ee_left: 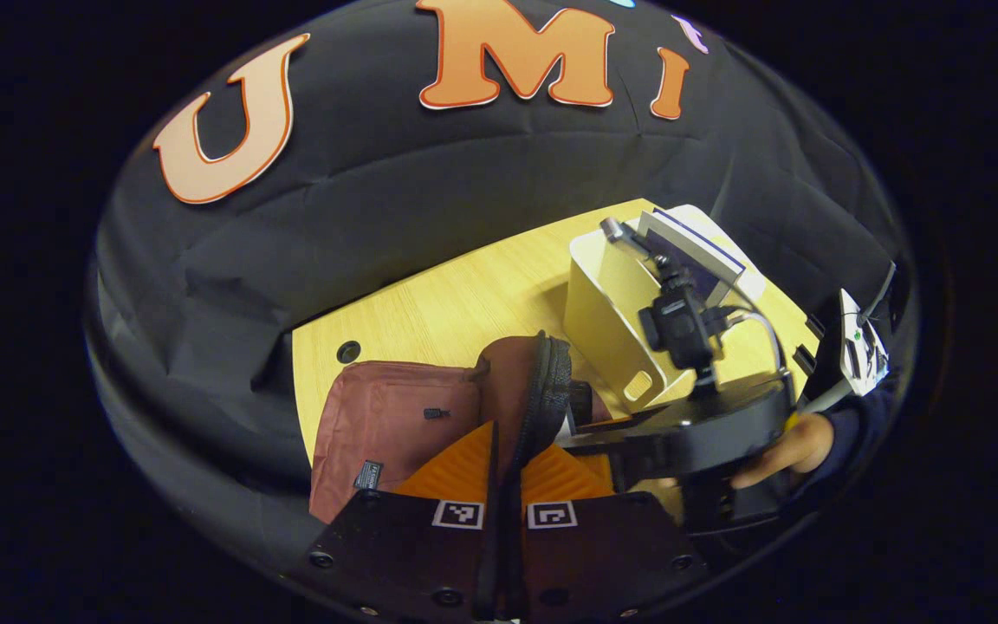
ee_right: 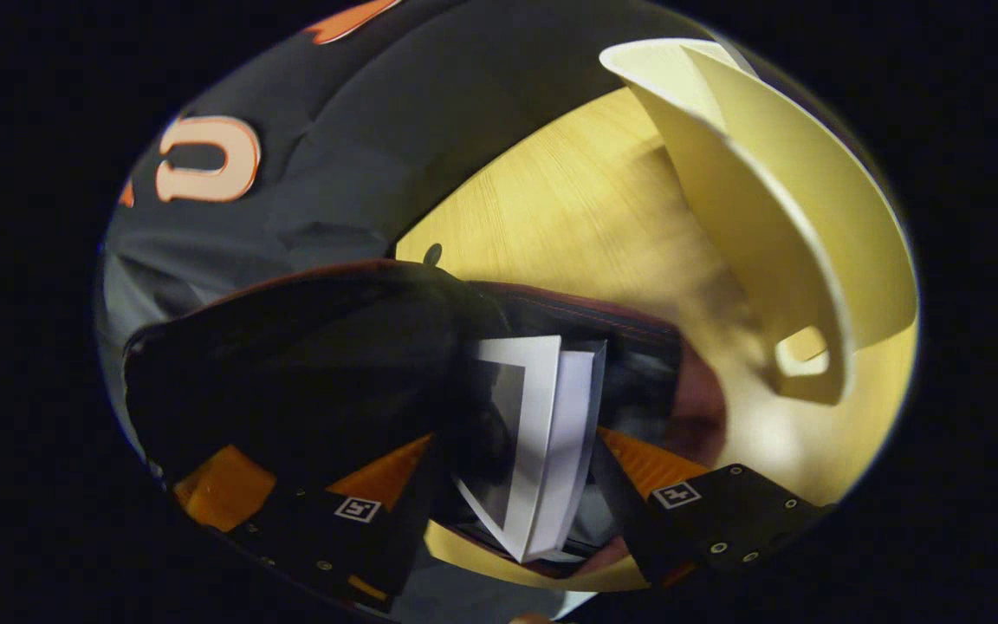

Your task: Open the schoolbag, grab two books from the bookshelf and put them into the schoolbag.

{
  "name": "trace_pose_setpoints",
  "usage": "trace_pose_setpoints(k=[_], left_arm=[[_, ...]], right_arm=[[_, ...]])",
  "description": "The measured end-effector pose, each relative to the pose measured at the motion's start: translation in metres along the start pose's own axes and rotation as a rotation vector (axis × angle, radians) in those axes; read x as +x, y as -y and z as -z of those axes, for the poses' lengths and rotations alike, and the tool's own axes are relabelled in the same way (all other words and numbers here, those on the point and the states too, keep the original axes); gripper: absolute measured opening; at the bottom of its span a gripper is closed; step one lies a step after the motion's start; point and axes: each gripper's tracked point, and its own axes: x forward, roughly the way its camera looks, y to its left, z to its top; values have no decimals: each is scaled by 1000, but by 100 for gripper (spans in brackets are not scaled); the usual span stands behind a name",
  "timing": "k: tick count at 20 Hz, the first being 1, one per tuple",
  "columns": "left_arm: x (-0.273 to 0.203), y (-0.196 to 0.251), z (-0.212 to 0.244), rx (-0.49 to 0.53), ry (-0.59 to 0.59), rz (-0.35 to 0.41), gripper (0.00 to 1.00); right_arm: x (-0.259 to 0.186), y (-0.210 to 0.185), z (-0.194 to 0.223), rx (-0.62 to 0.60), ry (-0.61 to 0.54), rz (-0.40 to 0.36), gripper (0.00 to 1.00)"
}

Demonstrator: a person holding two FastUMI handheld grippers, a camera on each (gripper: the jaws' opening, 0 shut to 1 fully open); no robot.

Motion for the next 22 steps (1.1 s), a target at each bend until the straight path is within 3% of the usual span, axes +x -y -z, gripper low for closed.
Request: trace_pose_setpoints(k=[13, 16, 22], left_arm=[[10, 17, 11, -66, -12, -19, 5], [12, 20, 13, -79, -16, -23, 4], [14, 25, 17, -124, -26, -48, 5]], right_arm=[[-168, 63, -78, -433, 68, 199, 98], [-200, 60, -92, -458, 49, 185, 98], [-236, 84, -142, -488, 64, 270, 98]])
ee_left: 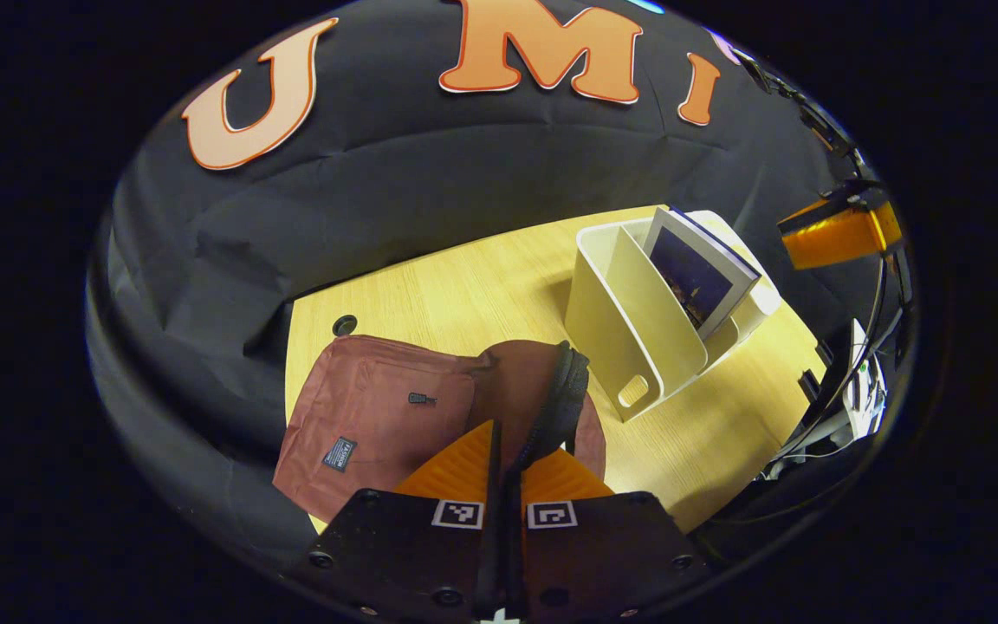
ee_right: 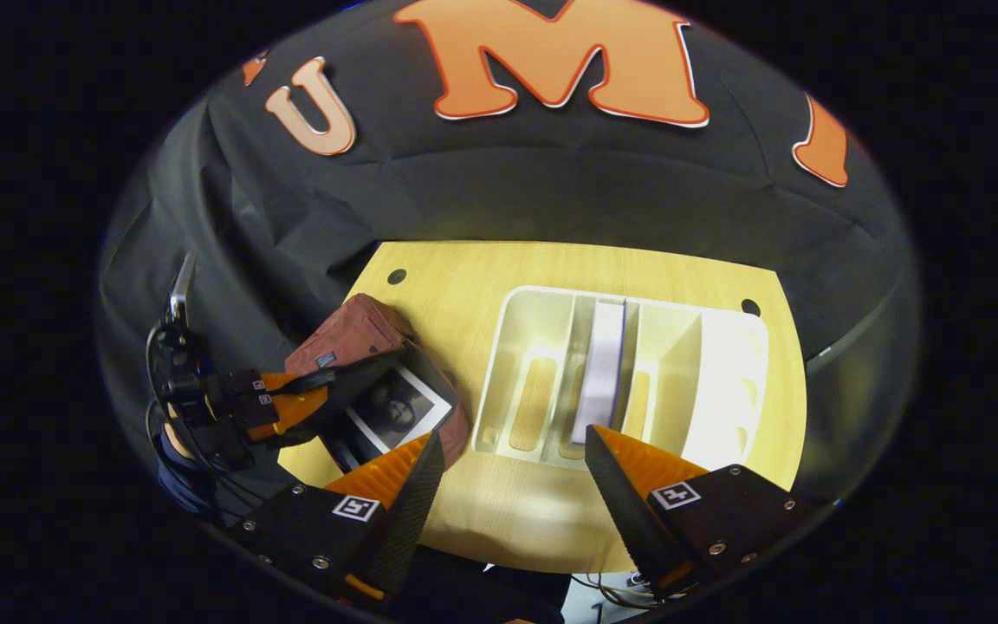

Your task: Open the schoolbag, grab two books from the bookshelf and put them into the schoolbag.

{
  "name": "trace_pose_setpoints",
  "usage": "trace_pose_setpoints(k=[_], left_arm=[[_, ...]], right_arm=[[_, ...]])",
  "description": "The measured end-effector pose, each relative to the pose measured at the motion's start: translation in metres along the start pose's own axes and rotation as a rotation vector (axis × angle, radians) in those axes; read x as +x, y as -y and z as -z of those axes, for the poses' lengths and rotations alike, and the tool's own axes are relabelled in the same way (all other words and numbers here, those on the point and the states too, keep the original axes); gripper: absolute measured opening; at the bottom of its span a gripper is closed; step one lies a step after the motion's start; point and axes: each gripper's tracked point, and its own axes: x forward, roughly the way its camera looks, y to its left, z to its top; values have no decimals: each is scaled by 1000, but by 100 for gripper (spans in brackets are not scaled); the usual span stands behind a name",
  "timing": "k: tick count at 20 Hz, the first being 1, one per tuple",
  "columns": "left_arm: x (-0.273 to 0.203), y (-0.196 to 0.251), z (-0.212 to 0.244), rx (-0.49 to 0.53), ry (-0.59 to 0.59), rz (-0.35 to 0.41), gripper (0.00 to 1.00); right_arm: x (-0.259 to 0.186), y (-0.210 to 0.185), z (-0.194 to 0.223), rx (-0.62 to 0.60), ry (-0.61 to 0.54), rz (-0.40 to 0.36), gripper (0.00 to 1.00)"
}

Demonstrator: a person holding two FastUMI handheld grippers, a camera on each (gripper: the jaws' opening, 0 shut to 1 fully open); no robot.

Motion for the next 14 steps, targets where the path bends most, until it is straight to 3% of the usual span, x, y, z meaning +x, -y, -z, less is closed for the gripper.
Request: trace_pose_setpoints(k=[5, 11, 14], left_arm=[[-1, -1, 3, -34, -12, -37, 5], [2, 0, 12, -68, -55, -79, 5], [1, -1, 14, -74, -67, -99, 4]], right_arm=[[32, 40, -4, -6, -73, 63, 98], [85, 56, -9, 12, -173, 47, 98], [110, 61, -9, 21, -227, 49, 93]])
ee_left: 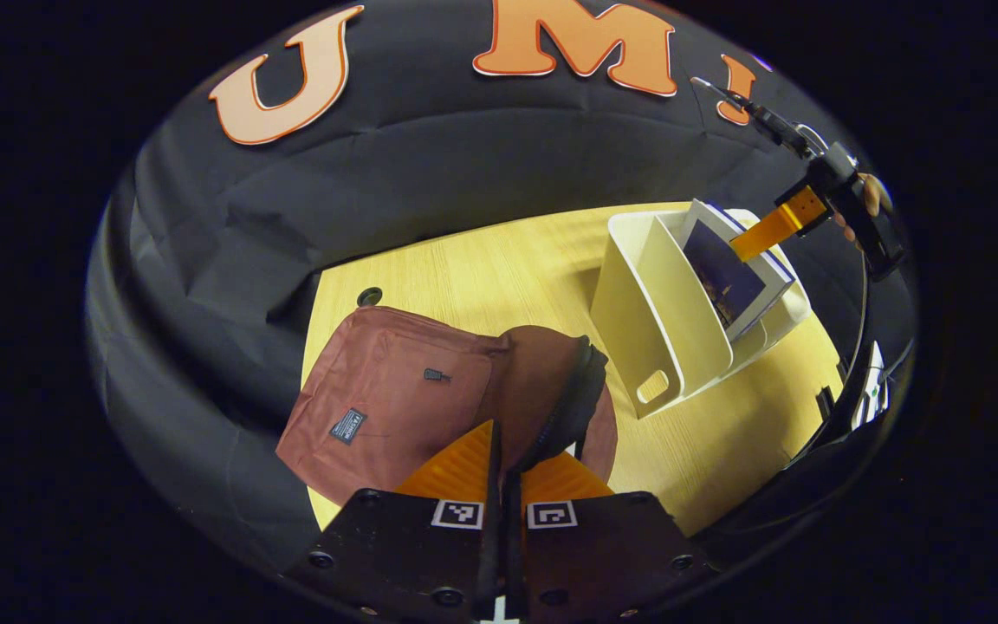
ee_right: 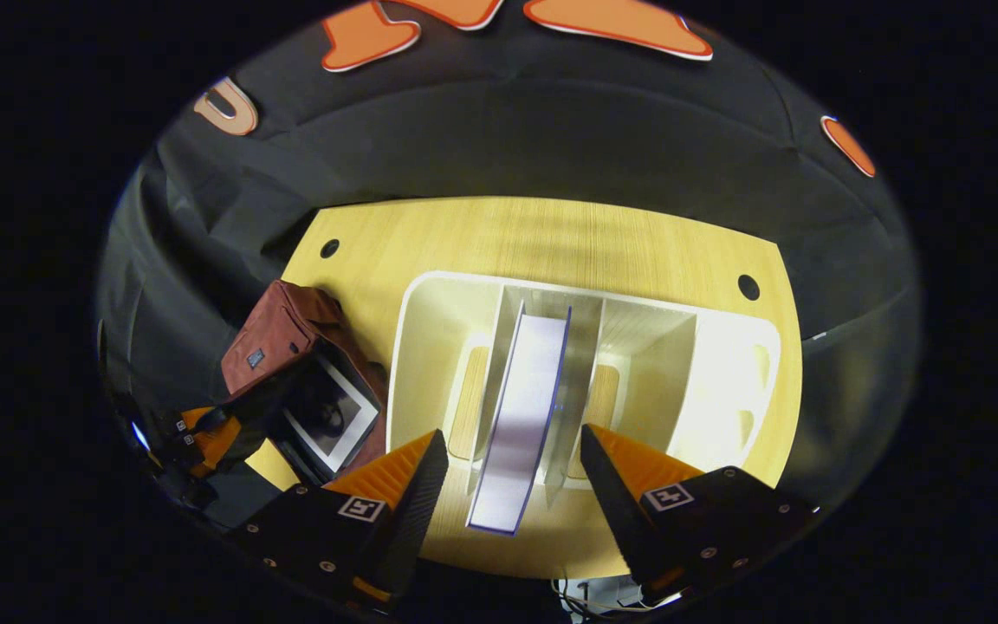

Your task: Open the schoolbag, grab two books from the bookshelf and put them into the schoolbag.

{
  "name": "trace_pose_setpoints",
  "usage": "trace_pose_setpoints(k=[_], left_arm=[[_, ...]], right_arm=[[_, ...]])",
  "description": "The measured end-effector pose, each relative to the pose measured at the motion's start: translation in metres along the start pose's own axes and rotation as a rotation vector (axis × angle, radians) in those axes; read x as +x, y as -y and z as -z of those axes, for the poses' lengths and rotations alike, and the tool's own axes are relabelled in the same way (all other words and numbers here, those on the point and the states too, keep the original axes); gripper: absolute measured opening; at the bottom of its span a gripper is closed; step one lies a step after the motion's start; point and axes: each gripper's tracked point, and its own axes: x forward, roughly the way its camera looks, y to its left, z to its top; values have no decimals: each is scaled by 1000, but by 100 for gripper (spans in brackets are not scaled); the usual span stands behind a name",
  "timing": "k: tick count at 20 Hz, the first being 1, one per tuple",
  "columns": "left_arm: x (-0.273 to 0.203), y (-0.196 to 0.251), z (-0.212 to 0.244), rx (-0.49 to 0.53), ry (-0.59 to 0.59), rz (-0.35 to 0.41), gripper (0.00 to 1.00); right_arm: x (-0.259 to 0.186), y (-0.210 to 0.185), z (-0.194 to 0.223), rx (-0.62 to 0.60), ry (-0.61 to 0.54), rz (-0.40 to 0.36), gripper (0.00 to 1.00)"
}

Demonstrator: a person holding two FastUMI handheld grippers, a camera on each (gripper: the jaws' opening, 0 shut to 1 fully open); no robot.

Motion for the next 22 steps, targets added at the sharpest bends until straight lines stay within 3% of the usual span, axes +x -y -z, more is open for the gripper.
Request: trace_pose_setpoints(k=[7, 13, 14, 15, 16, 17, 18, 22], left_arm=[[9, 5, 2, -14, -33, -4, 5], [14, 7, 2, -3, -32, 20, 4], [14, 5, 3, 3, -34, 29, 4], [15, 5, 3, 11, -32, 36, 5], [14, 4, 4, 16, -30, 39, 4], [13, 3, 3, 24, -25, 45, 5], [12, 1, 5, 28, -22, 52, 4], [11, -3, 5, 68, -7, 83, 4]], right_arm=[[38, 2, -2, 43, -107, 32, 58], [39, 15, -1, 123, -132, 98, 39], [34, 13, -2, 137, -125, 100, 46], [29, 14, -3, 142, -114, 101, 38], [21, 12, -3, 148, -102, 103, 38], [12, 9, -4, 154, -92, 103, 29], [4, 7, -3, 159, -82, 98, 37], [-39, 2, 2, 173, -26, 100, 37]])
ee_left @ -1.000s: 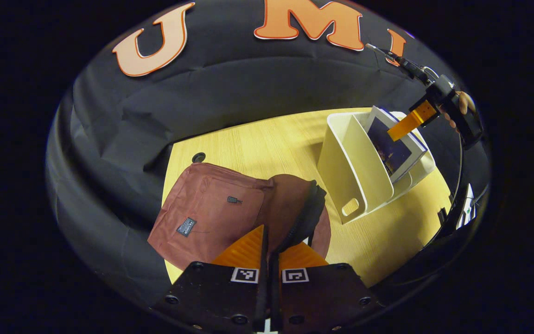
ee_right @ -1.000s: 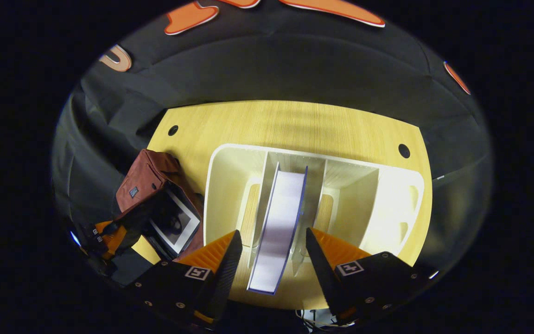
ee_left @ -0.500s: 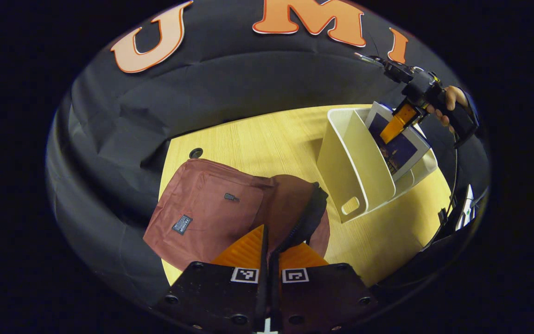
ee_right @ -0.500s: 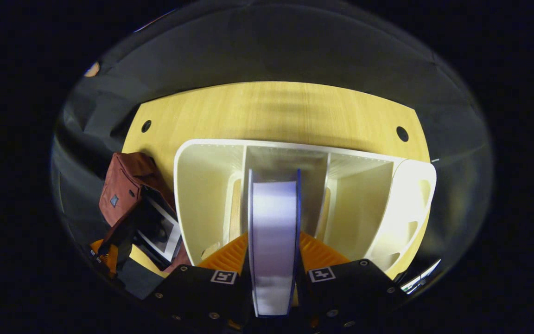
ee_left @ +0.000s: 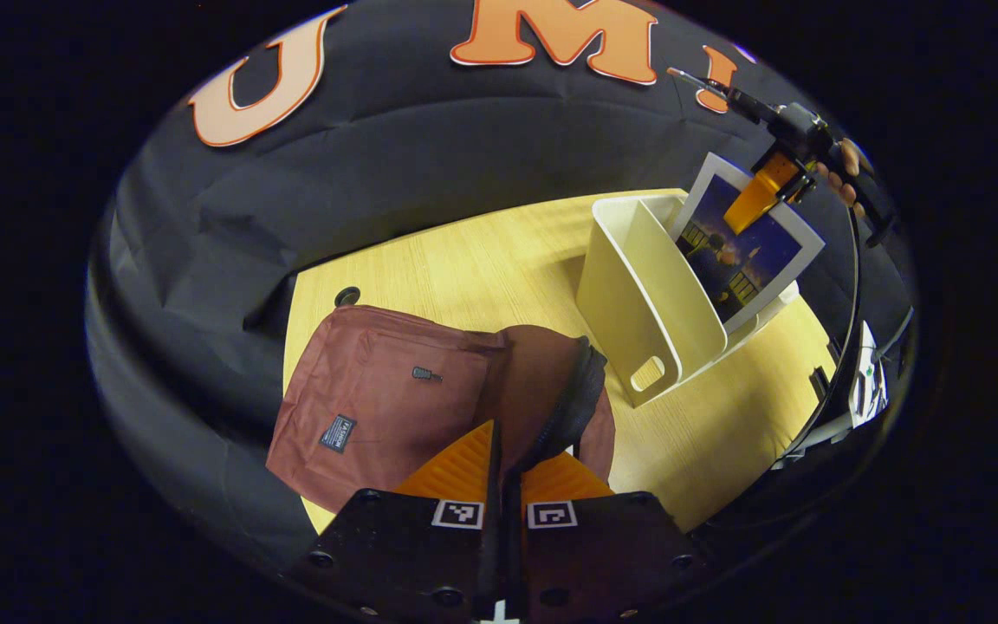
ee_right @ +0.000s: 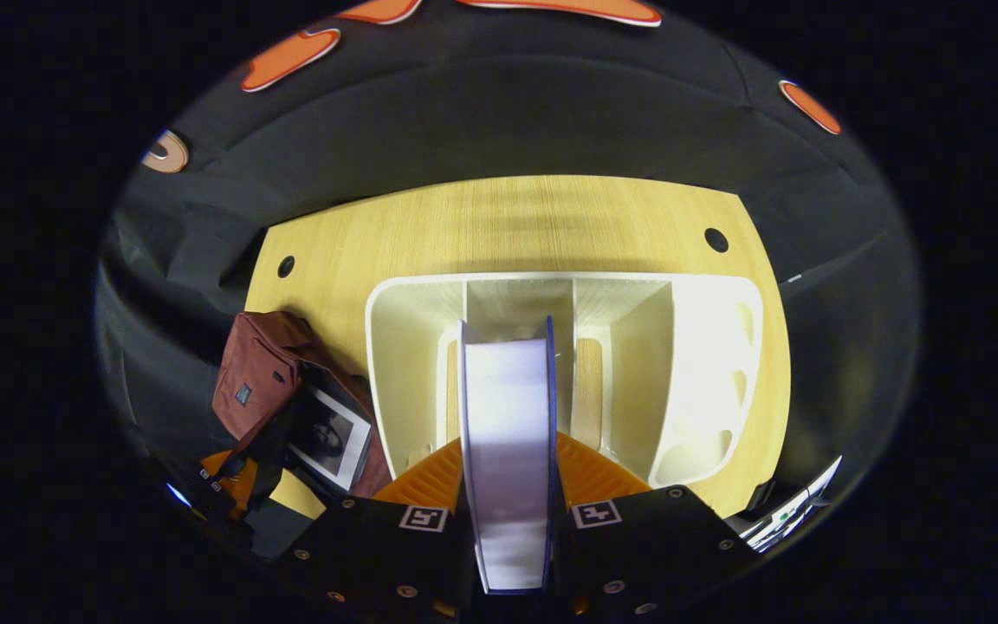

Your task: Open the schoolbag, grab two books from the bookshelf and put them into the schoolbag.

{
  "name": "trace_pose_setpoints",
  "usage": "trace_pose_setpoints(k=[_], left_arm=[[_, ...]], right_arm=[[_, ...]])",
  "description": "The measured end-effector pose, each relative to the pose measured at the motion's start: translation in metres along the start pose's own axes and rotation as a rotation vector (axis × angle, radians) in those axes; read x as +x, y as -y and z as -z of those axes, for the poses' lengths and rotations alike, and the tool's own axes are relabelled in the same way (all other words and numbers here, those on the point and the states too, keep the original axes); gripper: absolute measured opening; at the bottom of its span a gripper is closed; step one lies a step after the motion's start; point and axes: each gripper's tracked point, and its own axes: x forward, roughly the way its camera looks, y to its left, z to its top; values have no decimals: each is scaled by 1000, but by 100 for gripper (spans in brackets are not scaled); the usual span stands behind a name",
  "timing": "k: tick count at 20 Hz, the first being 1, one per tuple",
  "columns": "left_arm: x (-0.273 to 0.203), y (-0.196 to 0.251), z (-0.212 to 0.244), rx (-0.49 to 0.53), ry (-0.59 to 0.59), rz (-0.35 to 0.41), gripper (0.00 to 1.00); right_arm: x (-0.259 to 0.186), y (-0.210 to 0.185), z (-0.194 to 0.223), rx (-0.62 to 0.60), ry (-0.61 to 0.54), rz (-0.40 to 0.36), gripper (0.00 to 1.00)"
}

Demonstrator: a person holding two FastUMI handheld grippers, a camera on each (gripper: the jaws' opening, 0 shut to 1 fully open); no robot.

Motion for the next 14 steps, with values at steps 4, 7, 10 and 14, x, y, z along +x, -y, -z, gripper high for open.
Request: trace_pose_setpoints(k=[4, 7, 10, 14], left_arm=[[-3, -3, 0, 29, 18, 25, 4], [-5, -7, -3, 47, 31, 39, 4], [-5, -10, -5, 72, 33, 52, 5], [-6, -10, -8, 100, 38, 72, 4]], right_arm=[[-43, 5, 4, 39, 80, 1, 37], [-81, -2, 8, 77, 147, -57, 37], [-111, -11, 20, 146, 201, -146, 37], [-126, -17, 41, 206, 245, -189, 36]])
